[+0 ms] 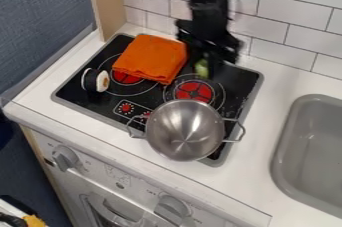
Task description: Pick up the plastic spatula and put it at the upper right of the right burner
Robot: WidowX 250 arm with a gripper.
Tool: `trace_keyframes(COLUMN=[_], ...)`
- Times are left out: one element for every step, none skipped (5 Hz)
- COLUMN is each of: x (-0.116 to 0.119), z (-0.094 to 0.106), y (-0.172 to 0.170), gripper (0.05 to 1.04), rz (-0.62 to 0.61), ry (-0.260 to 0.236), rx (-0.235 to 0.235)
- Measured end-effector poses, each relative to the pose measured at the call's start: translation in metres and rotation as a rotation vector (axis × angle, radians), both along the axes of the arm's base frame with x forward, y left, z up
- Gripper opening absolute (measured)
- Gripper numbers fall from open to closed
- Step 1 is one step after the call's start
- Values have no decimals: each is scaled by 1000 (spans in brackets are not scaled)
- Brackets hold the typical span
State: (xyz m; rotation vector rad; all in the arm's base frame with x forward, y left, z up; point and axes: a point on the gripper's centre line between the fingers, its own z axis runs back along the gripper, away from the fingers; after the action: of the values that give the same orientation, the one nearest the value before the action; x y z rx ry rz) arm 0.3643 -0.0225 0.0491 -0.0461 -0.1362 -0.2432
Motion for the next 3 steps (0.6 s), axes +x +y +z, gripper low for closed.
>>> trace_keyframes(x=[0, -1, -3], z=[-4, -13, -21], y=[-18, -20, -19], gripper=[426, 426, 426], rz=[19, 66, 89], ry=[-1, 21, 44], rx=[28, 40, 41])
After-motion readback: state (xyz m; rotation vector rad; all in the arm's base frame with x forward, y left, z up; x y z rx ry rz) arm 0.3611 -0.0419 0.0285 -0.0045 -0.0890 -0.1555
